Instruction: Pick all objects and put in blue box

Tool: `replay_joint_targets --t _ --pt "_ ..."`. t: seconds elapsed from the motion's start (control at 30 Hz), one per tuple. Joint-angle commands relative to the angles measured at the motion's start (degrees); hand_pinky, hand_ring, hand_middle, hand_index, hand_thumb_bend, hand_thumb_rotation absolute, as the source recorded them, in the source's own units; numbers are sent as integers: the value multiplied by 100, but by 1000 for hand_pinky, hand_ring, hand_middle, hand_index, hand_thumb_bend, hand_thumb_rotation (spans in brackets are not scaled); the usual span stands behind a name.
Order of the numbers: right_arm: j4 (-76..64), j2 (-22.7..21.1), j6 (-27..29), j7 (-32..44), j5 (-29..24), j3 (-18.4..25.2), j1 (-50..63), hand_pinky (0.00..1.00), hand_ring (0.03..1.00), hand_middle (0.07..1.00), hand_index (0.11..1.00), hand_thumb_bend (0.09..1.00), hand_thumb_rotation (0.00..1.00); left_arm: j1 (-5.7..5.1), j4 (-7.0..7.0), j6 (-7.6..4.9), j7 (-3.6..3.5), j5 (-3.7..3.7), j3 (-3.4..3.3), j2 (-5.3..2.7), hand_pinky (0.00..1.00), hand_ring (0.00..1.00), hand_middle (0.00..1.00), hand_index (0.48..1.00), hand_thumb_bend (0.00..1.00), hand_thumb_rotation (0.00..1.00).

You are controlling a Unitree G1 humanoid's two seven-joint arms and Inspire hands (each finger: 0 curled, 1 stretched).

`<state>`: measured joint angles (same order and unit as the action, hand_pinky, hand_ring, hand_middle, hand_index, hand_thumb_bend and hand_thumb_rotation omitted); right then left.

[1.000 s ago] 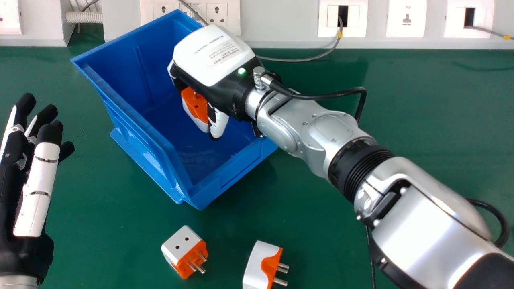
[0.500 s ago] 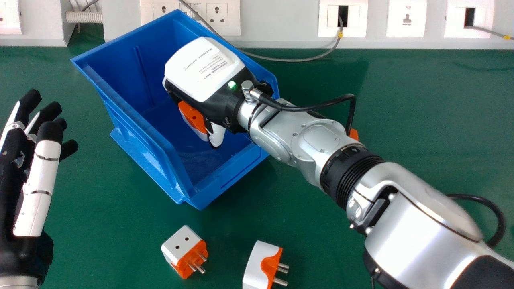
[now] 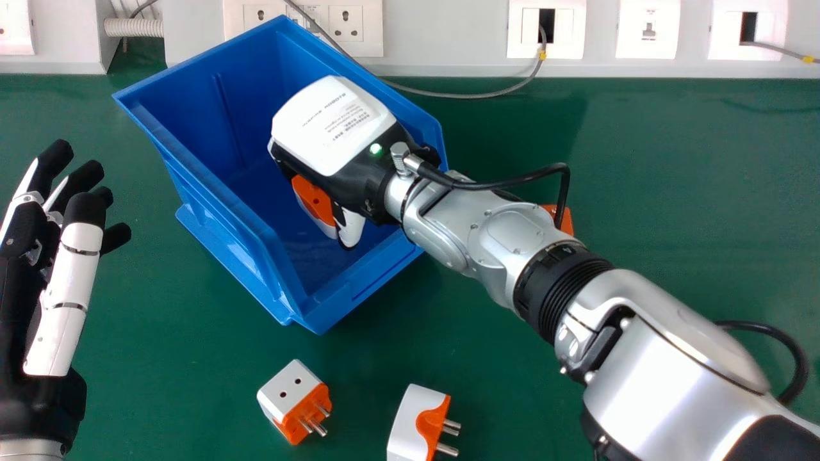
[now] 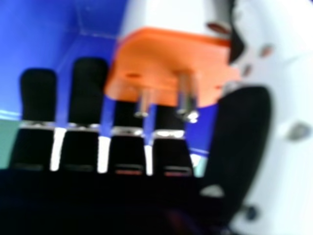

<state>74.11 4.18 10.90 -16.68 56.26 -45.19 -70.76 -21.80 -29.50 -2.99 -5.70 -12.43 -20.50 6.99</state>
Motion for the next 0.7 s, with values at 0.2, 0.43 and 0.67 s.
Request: replay_joint_targets --t 0.2,0.43,0.67 --pt "-65 -75 173 -77 -286 149 -33 369 442 513 470 500 0 3 -163 -12 4 -54 13 -11 816 895 907 928 497 738" --pt "-87 -129 201 16 -319 169 -33 408 594 651 594 464 0 34 -104 -59 1 -45 9 -12 819 898 907 929 498 741" --pt "-78 -135 167 -45 -215 70 -30 442 713 741 700 436 0 16 -111 -61 23 -20 11 -38 823 901 905 930 501 746"
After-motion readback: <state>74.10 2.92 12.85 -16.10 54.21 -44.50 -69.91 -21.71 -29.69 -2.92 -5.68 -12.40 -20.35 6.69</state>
